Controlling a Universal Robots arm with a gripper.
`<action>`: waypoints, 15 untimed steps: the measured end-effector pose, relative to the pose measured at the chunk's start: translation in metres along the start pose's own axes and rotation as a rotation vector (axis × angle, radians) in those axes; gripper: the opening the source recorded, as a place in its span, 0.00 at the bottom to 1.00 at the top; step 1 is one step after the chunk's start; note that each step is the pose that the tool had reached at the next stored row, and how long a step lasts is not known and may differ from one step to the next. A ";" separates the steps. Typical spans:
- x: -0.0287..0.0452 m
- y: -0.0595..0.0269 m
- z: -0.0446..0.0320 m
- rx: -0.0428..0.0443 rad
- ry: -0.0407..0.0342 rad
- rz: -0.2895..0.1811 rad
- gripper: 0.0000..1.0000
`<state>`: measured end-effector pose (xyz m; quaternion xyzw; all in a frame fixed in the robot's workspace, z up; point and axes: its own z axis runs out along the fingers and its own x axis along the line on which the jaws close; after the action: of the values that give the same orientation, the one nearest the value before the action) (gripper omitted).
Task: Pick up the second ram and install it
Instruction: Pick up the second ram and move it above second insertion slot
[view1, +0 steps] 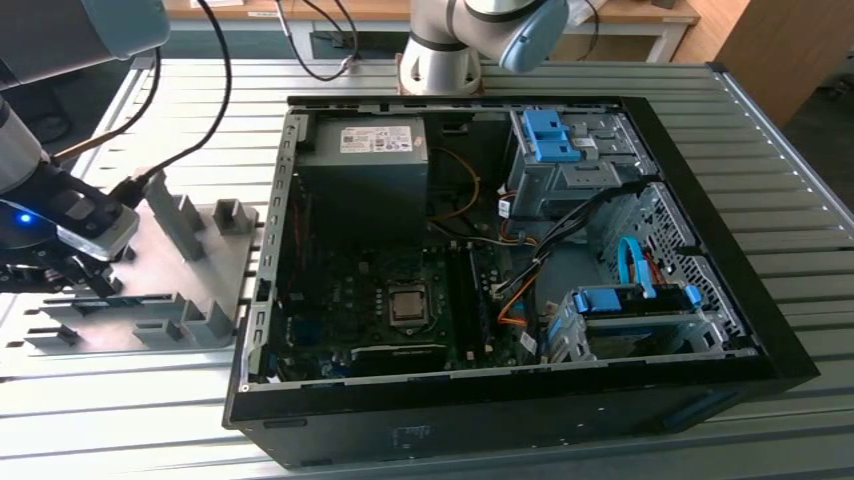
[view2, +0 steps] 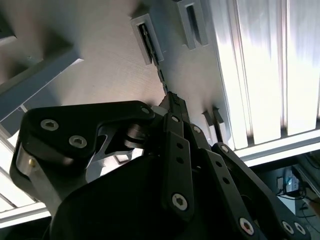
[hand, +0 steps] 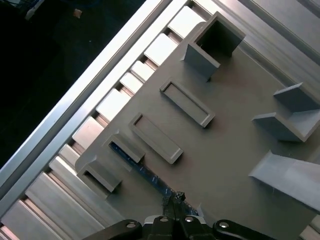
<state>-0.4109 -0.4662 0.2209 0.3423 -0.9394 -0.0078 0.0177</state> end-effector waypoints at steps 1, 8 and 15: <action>0.0000 0.0000 0.0000 0.0003 0.0002 -0.008 0.10; 0.0000 0.0000 0.0000 0.0019 0.0018 -0.067 0.10; 0.0000 0.0000 0.0000 0.0035 0.0033 -0.123 0.10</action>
<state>-0.4109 -0.4662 0.2209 0.3997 -0.9164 -0.0067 0.0182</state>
